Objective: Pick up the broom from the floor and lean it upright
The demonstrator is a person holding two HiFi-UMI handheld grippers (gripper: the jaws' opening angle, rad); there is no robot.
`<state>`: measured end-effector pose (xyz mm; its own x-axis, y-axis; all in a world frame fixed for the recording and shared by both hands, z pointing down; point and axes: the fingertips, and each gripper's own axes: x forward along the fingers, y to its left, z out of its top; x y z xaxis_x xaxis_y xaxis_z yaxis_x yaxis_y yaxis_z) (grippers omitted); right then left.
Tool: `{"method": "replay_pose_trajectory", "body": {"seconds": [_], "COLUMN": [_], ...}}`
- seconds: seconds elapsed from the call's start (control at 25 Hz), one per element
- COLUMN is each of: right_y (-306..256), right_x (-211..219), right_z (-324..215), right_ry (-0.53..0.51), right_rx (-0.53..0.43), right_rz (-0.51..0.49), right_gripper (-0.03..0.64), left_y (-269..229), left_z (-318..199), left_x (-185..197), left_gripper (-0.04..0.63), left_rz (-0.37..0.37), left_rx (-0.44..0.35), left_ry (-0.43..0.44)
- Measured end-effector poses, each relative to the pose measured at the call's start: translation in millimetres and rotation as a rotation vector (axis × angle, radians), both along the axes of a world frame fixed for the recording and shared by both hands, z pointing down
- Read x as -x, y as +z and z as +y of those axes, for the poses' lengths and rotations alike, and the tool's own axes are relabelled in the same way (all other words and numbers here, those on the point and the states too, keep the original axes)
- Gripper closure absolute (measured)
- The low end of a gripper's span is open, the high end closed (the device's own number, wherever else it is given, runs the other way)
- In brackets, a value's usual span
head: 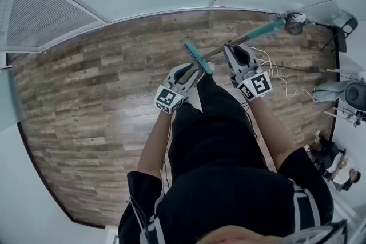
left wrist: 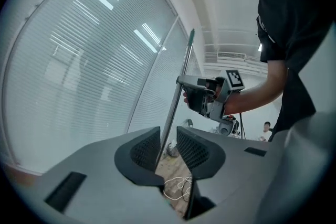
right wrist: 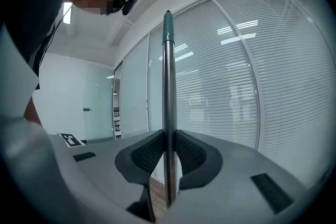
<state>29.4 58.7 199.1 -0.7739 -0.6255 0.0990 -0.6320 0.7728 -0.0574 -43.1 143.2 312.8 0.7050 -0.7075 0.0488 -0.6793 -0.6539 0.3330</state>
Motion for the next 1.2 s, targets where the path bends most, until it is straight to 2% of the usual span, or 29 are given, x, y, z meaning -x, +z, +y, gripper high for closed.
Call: {"method": "replay_pose_trajectory", "body": {"seconds": [0.12,0.24,0.36,0.52,0.64,0.8,0.92,1.04,1.2], "right_y": [31,68,112,171,219,287,341,388,436], "right_x": [-7,-21,-39,-57,-67,-73,-68,-52,-45], "right_z": [-41,-97,-150,-220,-259,-297,-316,-336,-362], "right_ry": [-0.023,-0.006,-0.010,-0.109,-0.200,-0.289,-0.350,-0.361,-0.322], "right_rx": [0.020,0.068,0.131,0.183,0.237,0.291,0.313,0.307,0.288], "right_rz": [0.016,0.004,-0.021,-0.029,-0.006,0.011,0.047,0.081,0.092], "right_gripper": [0.535,0.536,0.536,0.535,0.537,0.535,0.535,0.535,0.535], "left_y": [18,26,43,67,60,75,96,141,189], "left_z": [-5,-16,-26,-58,-80,-119,-148,-174,-188], "left_x": [8,6,3,-1,-7,-4,-8,-7,-10], "left_gripper": [0.557,0.568,0.572,0.571,0.571,0.571,0.571,0.571,0.571], "left_rz": [-0.018,0.008,0.025,0.098,0.156,0.151,0.178,0.227,0.241], "left_rx": [0.073,0.150,0.241,0.350,0.360,0.351,0.312,0.323,0.356], "left_ry": [-0.017,0.002,-0.022,-0.106,-0.122,-0.197,-0.178,-0.147,-0.152]}}
